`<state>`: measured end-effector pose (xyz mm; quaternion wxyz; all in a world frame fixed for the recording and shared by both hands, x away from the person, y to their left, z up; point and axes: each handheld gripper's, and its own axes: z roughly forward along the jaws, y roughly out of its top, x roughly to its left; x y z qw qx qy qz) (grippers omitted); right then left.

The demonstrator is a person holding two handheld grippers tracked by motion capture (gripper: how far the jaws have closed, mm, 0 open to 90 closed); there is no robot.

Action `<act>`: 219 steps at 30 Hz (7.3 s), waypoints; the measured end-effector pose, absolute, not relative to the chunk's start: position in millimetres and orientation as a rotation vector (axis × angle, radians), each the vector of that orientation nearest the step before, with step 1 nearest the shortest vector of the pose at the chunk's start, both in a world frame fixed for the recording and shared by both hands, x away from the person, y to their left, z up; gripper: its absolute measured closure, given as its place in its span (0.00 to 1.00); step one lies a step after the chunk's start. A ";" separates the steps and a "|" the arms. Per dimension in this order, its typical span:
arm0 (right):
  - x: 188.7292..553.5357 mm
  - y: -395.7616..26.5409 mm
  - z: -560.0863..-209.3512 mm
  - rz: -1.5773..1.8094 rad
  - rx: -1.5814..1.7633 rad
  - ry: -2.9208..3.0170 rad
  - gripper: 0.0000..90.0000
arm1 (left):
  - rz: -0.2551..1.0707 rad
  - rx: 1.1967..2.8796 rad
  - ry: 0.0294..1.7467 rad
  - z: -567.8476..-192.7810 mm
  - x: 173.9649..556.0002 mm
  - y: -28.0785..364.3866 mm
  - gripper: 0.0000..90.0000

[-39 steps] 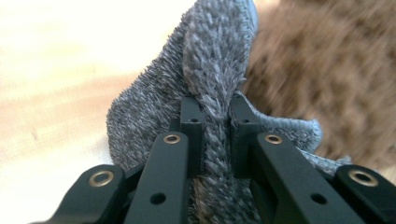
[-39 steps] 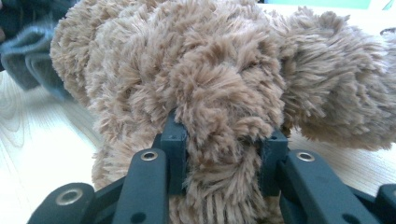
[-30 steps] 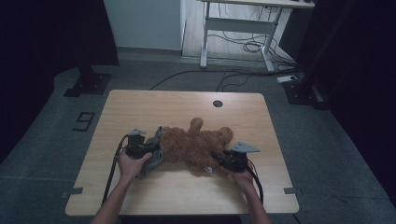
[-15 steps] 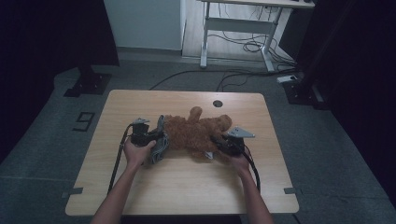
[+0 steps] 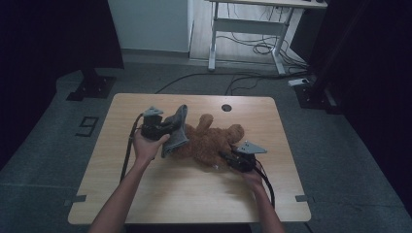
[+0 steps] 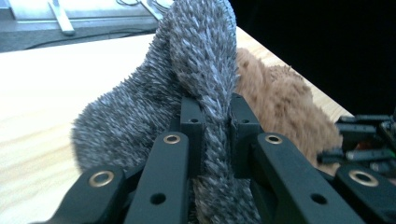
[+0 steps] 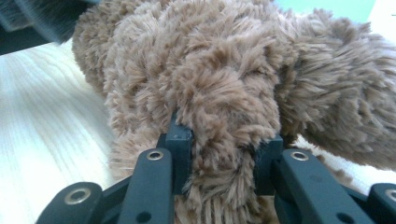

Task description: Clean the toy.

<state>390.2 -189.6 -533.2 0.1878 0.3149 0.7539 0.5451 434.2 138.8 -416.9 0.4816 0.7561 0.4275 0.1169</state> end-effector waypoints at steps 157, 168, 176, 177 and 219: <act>371.5 -190.8 -547.2 1.566 1.048 2.237 0.68 | 0.460 1.929 1.091 -444.5 378.9 139.7 0.89; 372.4 -191.0 -548.0 1.575 1.072 2.228 0.68 | 0.402 1.934 0.768 -392.7 354.6 57.7 0.89; 372.5 -192.1 -548.1 1.570 1.074 2.236 0.69 | 0.307 2.132 0.742 -425.2 380.9 -22.2 0.89; 372.8 -192.7 -548.3 1.568 1.072 2.238 0.69 | 0.331 2.162 0.744 -431.8 382.4 -26.9 0.89; 374.0 -194.2 -549.7 1.563 1.083 2.234 0.69 | 0.388 1.922 1.160 -462.4 384.0 181.5 0.89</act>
